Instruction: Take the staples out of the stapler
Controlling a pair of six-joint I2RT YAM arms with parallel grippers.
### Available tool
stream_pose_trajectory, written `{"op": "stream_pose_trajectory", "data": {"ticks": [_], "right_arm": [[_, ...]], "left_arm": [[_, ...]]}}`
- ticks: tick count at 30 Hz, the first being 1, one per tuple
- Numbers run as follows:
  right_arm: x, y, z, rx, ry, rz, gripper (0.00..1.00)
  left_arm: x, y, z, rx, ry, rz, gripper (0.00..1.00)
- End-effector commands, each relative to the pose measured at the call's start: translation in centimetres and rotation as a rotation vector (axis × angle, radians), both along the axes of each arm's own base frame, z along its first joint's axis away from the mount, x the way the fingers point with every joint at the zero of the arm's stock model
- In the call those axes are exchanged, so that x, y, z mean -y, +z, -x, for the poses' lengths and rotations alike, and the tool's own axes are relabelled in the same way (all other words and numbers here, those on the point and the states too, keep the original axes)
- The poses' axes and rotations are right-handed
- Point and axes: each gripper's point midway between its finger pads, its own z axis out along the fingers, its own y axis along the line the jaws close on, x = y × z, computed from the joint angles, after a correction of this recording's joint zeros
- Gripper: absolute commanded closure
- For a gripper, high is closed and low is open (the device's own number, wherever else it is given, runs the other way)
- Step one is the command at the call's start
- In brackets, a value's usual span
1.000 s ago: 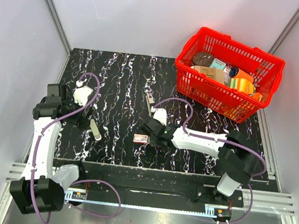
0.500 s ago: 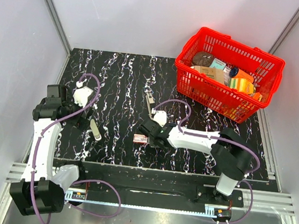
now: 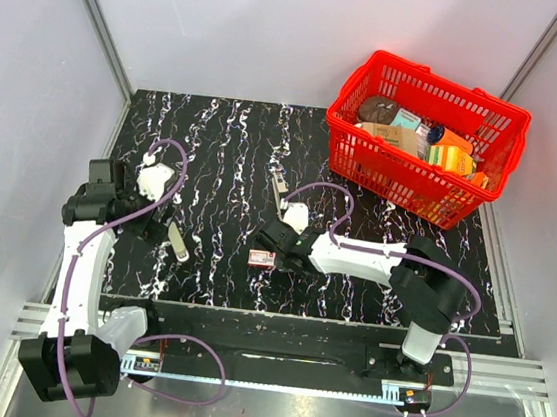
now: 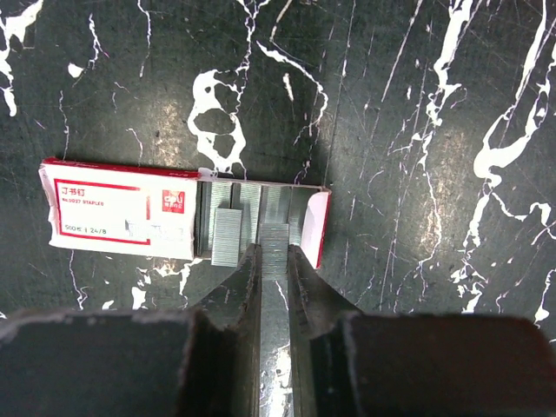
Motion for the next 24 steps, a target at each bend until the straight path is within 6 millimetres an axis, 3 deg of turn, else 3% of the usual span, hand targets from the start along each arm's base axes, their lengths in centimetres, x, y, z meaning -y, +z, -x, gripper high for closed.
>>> {"op": "stream_pose_trajectory", "data": {"ticks": [1,9,24], "right_arm": [[-0.9,1.0,-1.5,0.054,-0.014,-0.009,0.98],[-0.7,0.8,-1.6,0.046,-0.021,0.0,0.83],[0.0,2.1,-1.6,0.079,-0.031,-0.033,0.81]], "left_arm": [[-0.3,0.3,-0.3,0.039,-0.009,-0.022,0.01],[-0.4,0.5,-0.3,0.048,-0.012,-0.03,0.01],[-0.4,0.1,0.3,0.034,-0.019,-0.034,0.01]]}}
